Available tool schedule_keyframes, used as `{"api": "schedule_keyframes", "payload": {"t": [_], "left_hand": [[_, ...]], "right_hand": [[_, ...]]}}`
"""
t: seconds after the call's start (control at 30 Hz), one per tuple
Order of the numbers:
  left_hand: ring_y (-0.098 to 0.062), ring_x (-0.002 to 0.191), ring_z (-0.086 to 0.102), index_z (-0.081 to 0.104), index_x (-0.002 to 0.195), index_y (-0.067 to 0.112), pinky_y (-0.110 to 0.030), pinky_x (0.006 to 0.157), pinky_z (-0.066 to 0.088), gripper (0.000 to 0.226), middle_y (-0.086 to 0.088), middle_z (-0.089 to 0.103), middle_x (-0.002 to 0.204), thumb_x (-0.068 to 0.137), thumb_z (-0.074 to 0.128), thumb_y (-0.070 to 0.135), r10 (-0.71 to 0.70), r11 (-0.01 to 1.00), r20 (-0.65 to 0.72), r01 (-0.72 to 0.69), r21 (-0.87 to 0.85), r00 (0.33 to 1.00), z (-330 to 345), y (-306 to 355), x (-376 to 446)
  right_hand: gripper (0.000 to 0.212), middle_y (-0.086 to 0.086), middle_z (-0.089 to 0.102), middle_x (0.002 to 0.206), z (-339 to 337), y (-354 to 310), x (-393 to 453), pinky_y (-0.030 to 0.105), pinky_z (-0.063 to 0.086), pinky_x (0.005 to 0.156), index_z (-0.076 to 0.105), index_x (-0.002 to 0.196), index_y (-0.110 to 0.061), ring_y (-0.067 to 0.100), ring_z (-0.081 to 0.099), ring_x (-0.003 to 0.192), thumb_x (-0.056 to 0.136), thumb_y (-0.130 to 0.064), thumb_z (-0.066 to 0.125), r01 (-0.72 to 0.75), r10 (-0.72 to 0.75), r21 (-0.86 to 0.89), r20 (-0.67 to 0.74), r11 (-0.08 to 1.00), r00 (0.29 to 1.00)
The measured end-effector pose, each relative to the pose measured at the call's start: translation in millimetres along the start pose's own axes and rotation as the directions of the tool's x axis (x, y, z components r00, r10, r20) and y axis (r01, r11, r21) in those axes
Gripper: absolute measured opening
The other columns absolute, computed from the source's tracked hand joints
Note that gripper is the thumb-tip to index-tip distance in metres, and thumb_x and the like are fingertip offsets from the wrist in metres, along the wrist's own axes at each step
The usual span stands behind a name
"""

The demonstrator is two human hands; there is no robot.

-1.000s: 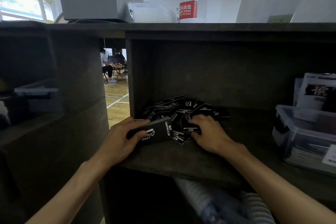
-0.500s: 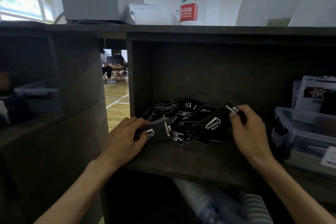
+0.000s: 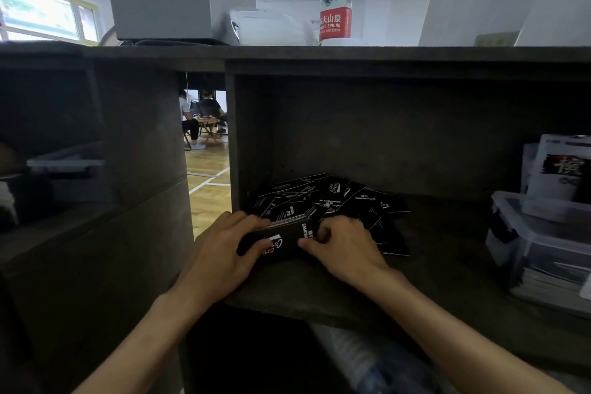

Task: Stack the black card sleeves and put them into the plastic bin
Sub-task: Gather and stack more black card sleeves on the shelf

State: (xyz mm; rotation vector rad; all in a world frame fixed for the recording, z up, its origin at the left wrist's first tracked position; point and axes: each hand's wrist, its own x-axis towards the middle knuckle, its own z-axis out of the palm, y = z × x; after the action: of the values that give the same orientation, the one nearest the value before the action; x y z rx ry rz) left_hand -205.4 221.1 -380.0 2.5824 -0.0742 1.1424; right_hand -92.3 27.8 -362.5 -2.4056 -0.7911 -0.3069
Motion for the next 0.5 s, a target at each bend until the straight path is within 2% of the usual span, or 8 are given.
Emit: {"api": "schedule_keyframes", "payload": {"t": [0.07, 0.13, 0.17, 0.23, 0.3, 0.4, 0.5], "left_hand": [[-0.011, 0.092, 0.057, 0.069, 0.116, 0.023, -0.037, 0.076, 0.052, 0.028, 0.012, 0.064, 0.101, 0.088, 0.070, 0.029, 0.014, 1.000, -0.019, -0.014, -0.018, 1.000, 1.5, -2.1, 0.3], [-0.011, 0.093, 0.058, 0.070, 0.117, 0.024, -0.036, 0.077, 0.052, 0.029, 0.012, 0.064, 0.101, 0.088, 0.070, 0.029, 0.009, 0.999, -0.034, -0.010, -0.046, 0.999, 3.1, -4.5, 0.5], [-0.010, 0.093, 0.058, 0.070, 0.117, 0.024, -0.035, 0.078, 0.052, 0.029, 0.013, 0.064, 0.101, 0.088, 0.070, 0.030, 0.005, 0.998, -0.037, -0.008, -0.060, 0.999, 4.0, -5.8, 0.5], [-0.009, 0.094, 0.058, 0.070, 0.117, 0.026, -0.035, 0.079, 0.052, 0.030, 0.015, 0.064, 0.101, 0.087, 0.071, 0.030, -0.001, 0.997, -0.040, -0.003, -0.083, 0.999, 5.0, -8.0, 0.4], [-0.008, 0.096, 0.058, 0.070, 0.117, 0.026, -0.036, 0.081, 0.052, 0.032, 0.015, 0.064, 0.102, 0.086, 0.074, 0.026, -0.014, 0.996, -0.037, 0.010, -0.091, 0.999, 5.1, -9.2, 0.0], [-0.007, 0.097, 0.058, 0.070, 0.117, 0.027, -0.035, 0.081, 0.052, 0.034, 0.016, 0.064, 0.103, 0.084, 0.076, 0.025, -0.020, 0.997, -0.029, 0.018, -0.080, 0.999, 4.4, -8.9, -0.1], [-0.005, 0.098, 0.056, 0.069, 0.118, 0.030, -0.034, 0.082, 0.052, 0.033, 0.018, 0.063, 0.104, 0.085, 0.075, 0.028, -0.032, 0.997, -0.021, 0.031, -0.067, 0.999, 4.3, -8.9, 0.6]], "right_hand": [[0.028, -0.010, 0.065, 0.075, -11.9, 6.4, 15.5, 0.026, 0.045, 0.061, 0.066, 0.072, -0.026, 0.008, 0.062, 0.074, 0.080, -0.053, 0.073, -0.058, 0.054, 0.144, 0.029, 0.988, 0.998], [0.016, -0.012, 0.067, 0.074, -21.9, 16.7, 36.4, 0.017, 0.045, 0.062, 0.069, 0.074, -0.028, 0.005, 0.065, 0.074, 0.084, -0.039, 0.075, -0.063, 0.064, 0.279, 0.006, 0.958, 0.998], [0.011, -0.013, 0.068, 0.077, -24.2, 23.0, 47.5, 0.018, 0.048, 0.066, 0.070, 0.077, -0.029, 0.006, 0.066, 0.080, 0.087, -0.032, 0.073, -0.053, 0.063, 0.276, -0.027, 0.960, 0.998], [0.008, -0.007, 0.069, 0.099, -21.0, 37.4, 68.2, 0.031, 0.052, 0.088, 0.072, 0.096, -0.026, 0.014, 0.063, 0.101, 0.093, -0.028, 0.065, -0.054, 0.067, 0.161, -0.079, 0.986, 0.995], [0.025, 0.003, 0.061, 0.121, -12.2, 48.7, 81.6, 0.042, 0.043, 0.102, 0.069, 0.115, -0.024, 0.025, 0.052, 0.119, 0.098, -0.036, 0.055, -0.104, 0.103, -0.001, -0.078, 0.995, 0.992], [0.041, 0.010, 0.062, 0.116, -4.1, 54.1, 92.4, 0.046, 0.042, 0.100, 0.070, 0.103, -0.022, 0.032, 0.051, 0.119, 0.096, -0.056, 0.048, -0.248, 0.239, -0.078, -0.116, 0.965, 0.964], [0.065, 0.011, 0.057, 0.127, 2.1, 50.7, 101.2, 0.050, 0.038, 0.104, 0.066, 0.110, -0.015, 0.033, 0.046, 0.125, 0.081, -0.073, 0.056, -0.368, 0.349, -0.155, -0.135, 0.917, 0.927]]}}
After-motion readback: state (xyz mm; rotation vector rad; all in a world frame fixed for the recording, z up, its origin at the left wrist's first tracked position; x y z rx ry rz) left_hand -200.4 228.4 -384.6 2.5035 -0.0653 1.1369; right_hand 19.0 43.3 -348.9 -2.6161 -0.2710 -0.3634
